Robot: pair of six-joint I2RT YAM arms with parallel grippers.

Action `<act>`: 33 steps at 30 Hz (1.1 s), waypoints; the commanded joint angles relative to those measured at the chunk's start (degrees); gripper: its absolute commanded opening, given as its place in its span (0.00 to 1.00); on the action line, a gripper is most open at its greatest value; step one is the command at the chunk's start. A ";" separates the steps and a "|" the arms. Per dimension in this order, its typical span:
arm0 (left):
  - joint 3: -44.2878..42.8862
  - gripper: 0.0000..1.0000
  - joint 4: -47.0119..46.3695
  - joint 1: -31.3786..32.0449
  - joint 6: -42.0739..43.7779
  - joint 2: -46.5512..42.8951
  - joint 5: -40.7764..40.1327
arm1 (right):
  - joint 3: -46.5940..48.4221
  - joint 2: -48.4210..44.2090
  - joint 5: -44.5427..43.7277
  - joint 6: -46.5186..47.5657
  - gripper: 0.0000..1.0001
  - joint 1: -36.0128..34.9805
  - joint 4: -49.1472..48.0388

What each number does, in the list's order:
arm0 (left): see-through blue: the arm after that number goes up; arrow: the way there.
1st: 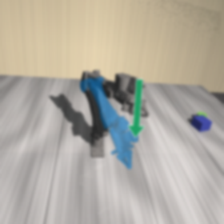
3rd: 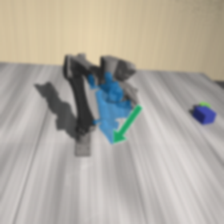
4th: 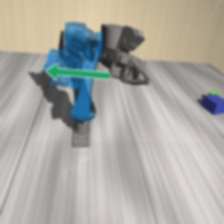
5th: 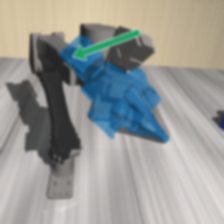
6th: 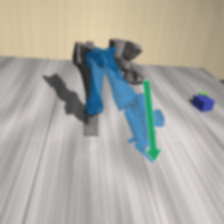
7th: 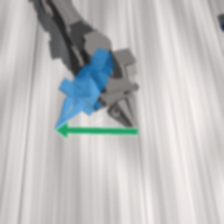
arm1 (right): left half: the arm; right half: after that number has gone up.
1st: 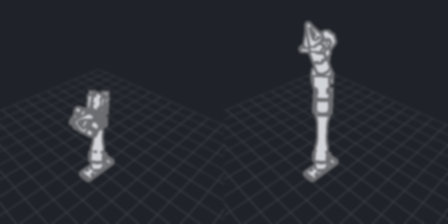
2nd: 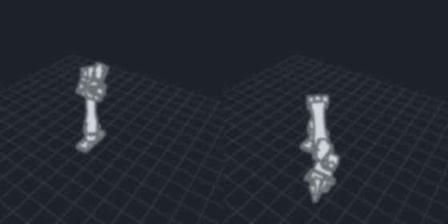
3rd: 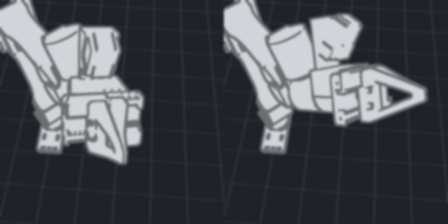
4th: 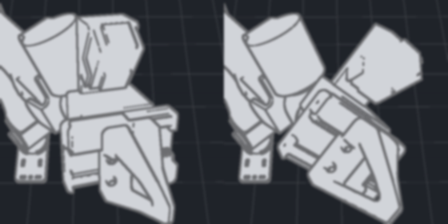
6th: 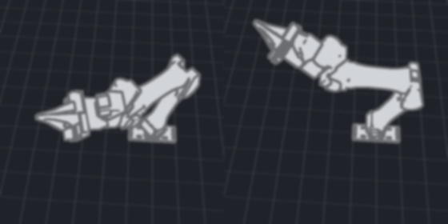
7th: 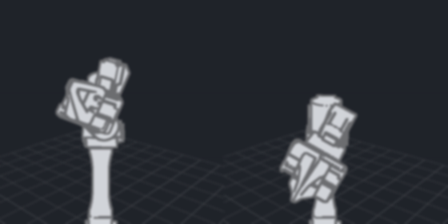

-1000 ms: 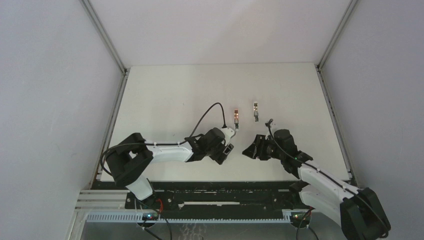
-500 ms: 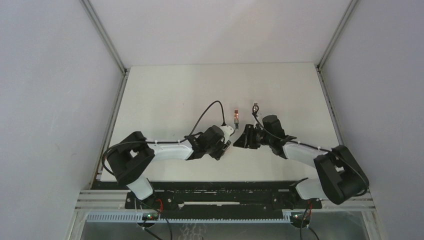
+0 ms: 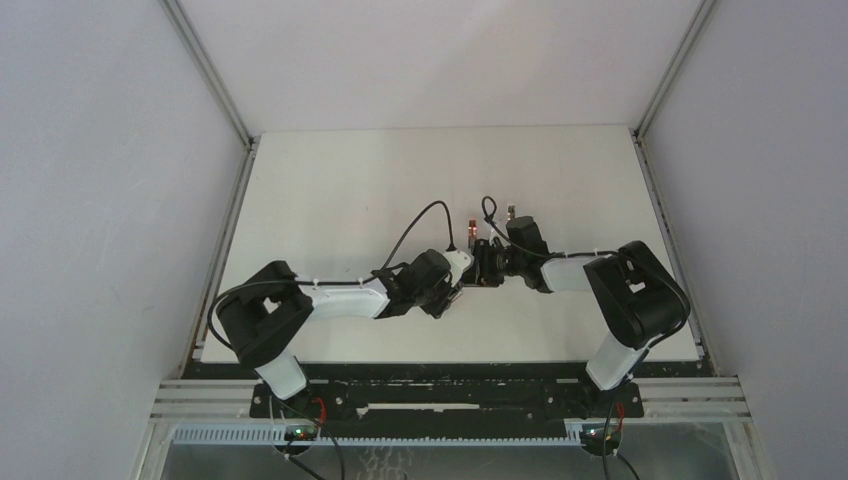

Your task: Load the staples into the stapler

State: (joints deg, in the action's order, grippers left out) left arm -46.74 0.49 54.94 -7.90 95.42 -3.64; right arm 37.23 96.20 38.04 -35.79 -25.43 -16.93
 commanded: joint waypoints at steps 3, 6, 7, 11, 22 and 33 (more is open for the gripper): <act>-1.66 0.46 2.58 -0.01 0.83 1.79 2.27 | 1.88 0.65 0.52 1.30 0.36 0.20 -2.23; -1.75 0.47 2.67 -0.03 0.78 2.00 2.39 | 1.89 0.93 0.68 1.35 0.36 0.12 -2.01; -1.77 0.47 2.67 -0.01 0.83 2.04 2.41 | 1.89 1.06 0.84 1.34 0.36 0.11 -2.09; -1.79 0.48 2.82 -0.01 0.87 2.22 2.52 | 2.42 1.89 1.21 1.76 0.34 0.00 -1.41; -2.43 0.46 3.53 -0.01 1.22 2.98 2.42 | 3.89 4.28 1.93 2.40 0.32 -0.82 0.20; -3.02 0.44 3.97 -0.01 1.56 3.72 2.41 | 4.62 5.45 7.44 1.29 0.30 -1.98 -0.46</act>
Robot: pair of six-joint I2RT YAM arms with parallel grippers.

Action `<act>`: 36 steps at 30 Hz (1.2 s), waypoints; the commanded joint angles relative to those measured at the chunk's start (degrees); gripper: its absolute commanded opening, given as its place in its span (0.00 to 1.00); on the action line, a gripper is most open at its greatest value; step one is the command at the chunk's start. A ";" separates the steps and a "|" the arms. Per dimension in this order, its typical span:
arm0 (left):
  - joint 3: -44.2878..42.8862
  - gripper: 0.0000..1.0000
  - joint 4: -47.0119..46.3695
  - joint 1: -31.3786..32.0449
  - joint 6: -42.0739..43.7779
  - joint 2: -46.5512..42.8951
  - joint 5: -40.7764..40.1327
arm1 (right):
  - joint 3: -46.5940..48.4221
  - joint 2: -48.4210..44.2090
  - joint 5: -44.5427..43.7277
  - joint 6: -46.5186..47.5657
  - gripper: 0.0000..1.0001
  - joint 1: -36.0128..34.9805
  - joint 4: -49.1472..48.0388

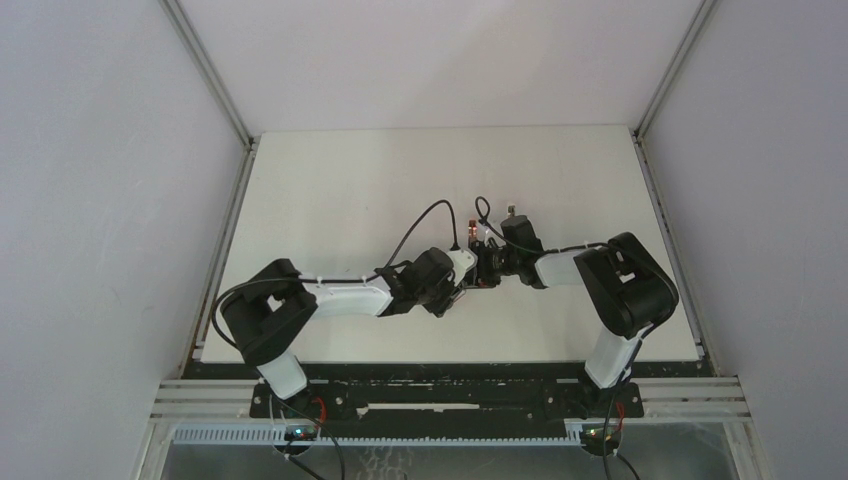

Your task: Load the staples into the stapler

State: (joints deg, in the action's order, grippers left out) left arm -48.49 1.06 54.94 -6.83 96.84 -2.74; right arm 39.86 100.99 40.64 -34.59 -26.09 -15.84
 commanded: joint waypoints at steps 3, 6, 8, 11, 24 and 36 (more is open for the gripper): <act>-1.39 0.44 3.49 -0.01 0.58 2.30 1.21 | 2.53 1.02 5.56 0.13 0.30 -1.68 0.09; -1.35 0.45 3.50 -0.01 0.69 2.44 1.16 | 2.76 1.26 5.98 0.11 0.30 -1.69 1.19; -1.54 0.45 3.64 -0.01 0.68 2.52 1.40 | 2.81 1.67 6.74 -0.37 0.30 -1.71 1.05; -1.73 0.45 3.76 -0.01 0.74 2.81 1.51 | 3.31 2.71 8.17 -1.41 0.29 -1.88 0.72; -1.74 0.42 3.86 -0.01 1.00 2.61 1.69 | 4.29 0.85 5.50 0.14 0.30 -1.05 5.71; -1.77 0.42 3.91 -0.02 1.29 2.57 2.79 | 3.34 -3.10 3.15 2.62 0.39 3.17 9.28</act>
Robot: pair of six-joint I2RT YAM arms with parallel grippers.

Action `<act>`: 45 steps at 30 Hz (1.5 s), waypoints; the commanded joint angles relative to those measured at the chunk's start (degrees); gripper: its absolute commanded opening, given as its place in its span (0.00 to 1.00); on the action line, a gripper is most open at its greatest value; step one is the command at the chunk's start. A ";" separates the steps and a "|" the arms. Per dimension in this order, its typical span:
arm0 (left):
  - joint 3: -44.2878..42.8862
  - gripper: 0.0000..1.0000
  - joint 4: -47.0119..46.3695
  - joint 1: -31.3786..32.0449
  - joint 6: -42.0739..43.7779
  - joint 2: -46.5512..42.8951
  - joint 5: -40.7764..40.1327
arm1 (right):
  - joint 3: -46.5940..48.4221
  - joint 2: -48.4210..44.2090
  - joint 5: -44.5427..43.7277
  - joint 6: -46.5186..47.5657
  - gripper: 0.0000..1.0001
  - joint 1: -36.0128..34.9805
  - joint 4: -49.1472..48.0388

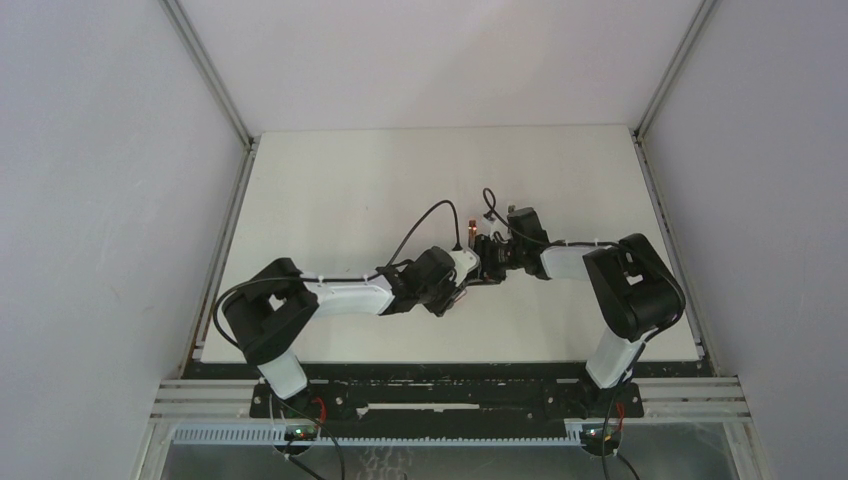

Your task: Load the staples into the stapler

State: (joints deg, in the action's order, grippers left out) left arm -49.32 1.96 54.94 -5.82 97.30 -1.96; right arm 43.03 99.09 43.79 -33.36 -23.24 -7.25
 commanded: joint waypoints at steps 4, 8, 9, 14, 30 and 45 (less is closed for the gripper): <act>-0.92 0.42 2.97 -0.01 0.39 2.11 2.12 | 0.20 -0.01 0.12 1.10 0.39 0.22 -0.04; -0.88 0.43 2.96 -0.01 0.38 2.11 2.06 | 0.14 -0.10 -0.74 1.07 0.39 0.40 0.00; -0.88 0.43 2.97 -0.01 0.33 2.13 2.09 | 0.20 -0.16 -0.96 1.16 0.39 0.41 0.14; -0.93 0.43 2.97 -0.01 0.38 2.11 2.11 | 0.20 -0.65 -3.61 2.19 0.39 0.56 1.73; -0.93 0.43 3.03 -0.01 0.47 2.11 2.20 | 0.83 1.30 -1.47 3.06 0.35 -0.13 2.14; -1.38 0.44 3.49 -0.01 0.73 2.72 2.30 | 1.71 1.08 -2.07 4.25 0.33 -1.26 3.54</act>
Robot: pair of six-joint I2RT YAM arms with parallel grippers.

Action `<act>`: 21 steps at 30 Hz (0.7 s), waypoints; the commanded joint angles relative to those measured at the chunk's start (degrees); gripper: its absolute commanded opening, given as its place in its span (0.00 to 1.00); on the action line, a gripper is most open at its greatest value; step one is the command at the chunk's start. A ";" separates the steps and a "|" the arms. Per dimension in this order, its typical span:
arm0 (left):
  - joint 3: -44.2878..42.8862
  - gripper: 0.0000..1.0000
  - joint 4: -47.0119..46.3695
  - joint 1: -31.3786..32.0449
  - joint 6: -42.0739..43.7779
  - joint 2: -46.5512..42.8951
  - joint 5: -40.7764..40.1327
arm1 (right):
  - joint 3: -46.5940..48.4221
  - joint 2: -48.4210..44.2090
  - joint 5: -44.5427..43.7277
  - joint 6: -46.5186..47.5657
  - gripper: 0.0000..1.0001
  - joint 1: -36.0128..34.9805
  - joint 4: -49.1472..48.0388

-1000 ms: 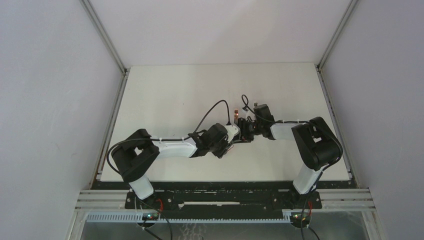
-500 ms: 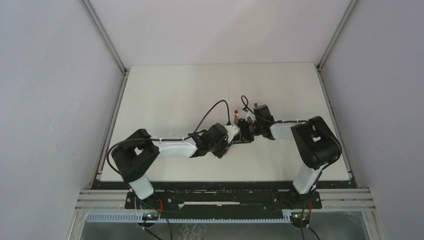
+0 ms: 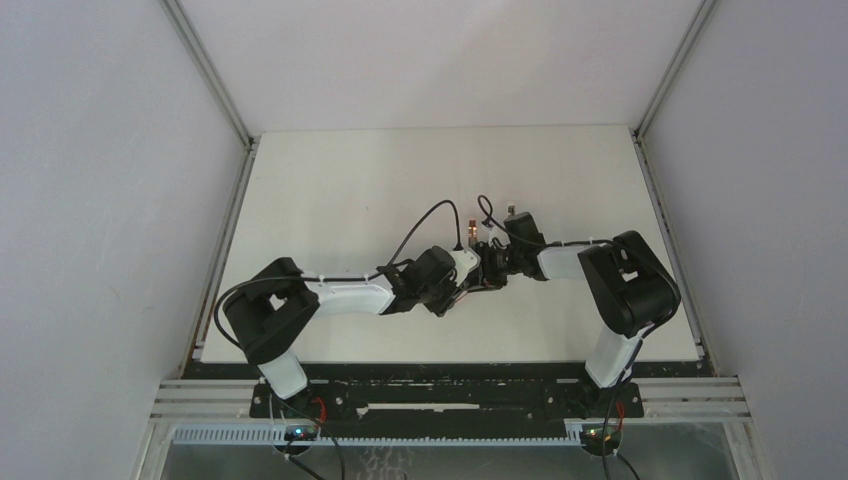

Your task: Load the staples into the stapler

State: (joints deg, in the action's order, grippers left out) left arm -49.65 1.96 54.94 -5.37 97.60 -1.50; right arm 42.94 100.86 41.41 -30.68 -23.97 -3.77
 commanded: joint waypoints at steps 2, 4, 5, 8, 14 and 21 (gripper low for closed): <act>-1.06 0.44 3.49 -0.01 0.27 2.50 1.90 | 1.80 -1.00 -0.43 1.67 0.36 -0.52 0.23; -1.11 0.44 3.58 -0.01 0.27 2.57 1.94 | 1.81 -1.29 -0.81 1.72 0.37 -0.43 0.18; -1.08 0.44 3.58 -0.01 0.27 2.59 1.95 | 1.80 -1.51 -0.80 1.68 0.38 -0.43 0.05; -1.15 0.44 3.58 -0.03 0.26 2.59 2.03 | 1.86 -2.31 -0.72 1.65 0.40 -0.06 -0.01; -1.39 0.44 3.68 -0.01 0.35 2.81 2.43 | 1.80 -3.42 -0.87 1.81 0.46 0.29 -0.16; -1.40 0.44 3.67 -0.01 0.33 2.92 2.50 | 1.80 -3.26 -1.13 1.53 0.46 0.43 -0.82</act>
State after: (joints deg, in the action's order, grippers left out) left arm -50.39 1.89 54.94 -5.37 98.26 -1.21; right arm 43.38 99.70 40.84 -30.37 -23.73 -3.18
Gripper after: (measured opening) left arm 0.441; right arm 0.472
